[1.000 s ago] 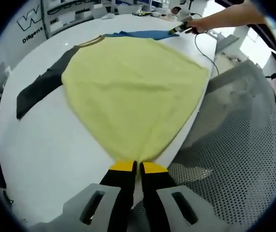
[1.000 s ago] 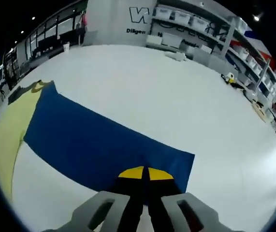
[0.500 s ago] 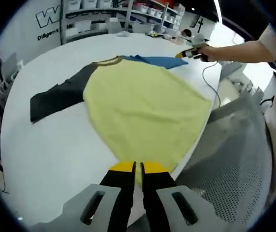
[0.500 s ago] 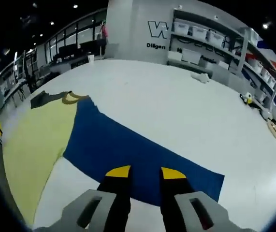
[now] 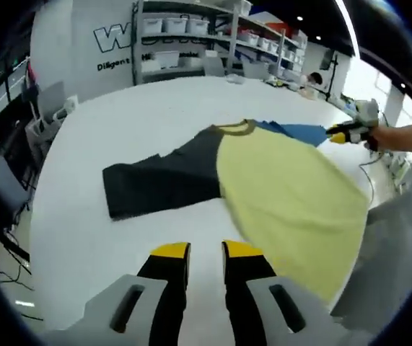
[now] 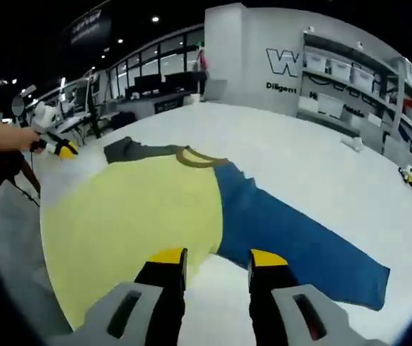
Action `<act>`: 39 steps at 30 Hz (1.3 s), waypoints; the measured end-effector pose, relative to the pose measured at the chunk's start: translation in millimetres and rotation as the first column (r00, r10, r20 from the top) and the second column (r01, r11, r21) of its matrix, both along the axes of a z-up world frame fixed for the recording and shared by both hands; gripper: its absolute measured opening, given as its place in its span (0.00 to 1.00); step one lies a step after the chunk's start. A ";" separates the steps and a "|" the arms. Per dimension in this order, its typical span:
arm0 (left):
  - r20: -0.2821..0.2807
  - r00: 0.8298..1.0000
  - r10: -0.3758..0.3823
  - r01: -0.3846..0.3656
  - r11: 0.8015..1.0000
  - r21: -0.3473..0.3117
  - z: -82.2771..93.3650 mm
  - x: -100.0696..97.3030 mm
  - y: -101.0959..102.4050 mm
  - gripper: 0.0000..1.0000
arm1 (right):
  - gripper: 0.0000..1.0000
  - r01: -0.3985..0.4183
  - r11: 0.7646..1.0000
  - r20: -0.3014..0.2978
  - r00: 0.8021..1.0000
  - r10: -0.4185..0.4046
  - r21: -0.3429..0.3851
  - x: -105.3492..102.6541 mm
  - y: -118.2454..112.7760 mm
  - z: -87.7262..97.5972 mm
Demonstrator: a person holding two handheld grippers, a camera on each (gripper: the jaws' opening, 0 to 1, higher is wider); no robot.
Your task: Fold the garment on the visible template until the final outline fits inside the template.
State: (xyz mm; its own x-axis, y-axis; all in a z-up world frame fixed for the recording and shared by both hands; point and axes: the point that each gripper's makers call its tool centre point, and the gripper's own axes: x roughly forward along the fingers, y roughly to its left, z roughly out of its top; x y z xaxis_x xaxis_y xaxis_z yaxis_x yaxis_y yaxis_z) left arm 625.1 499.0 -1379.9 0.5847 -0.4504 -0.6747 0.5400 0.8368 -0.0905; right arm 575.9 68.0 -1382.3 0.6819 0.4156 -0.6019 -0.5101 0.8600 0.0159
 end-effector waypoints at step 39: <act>0.187 0.982 -0.023 0.052 0.987 -0.152 23.7 84.5 -112.4 0.01 | 0.29 -0.031 1.000 -0.013 0.999 0.031 0.002 -55.6 48.5 5.0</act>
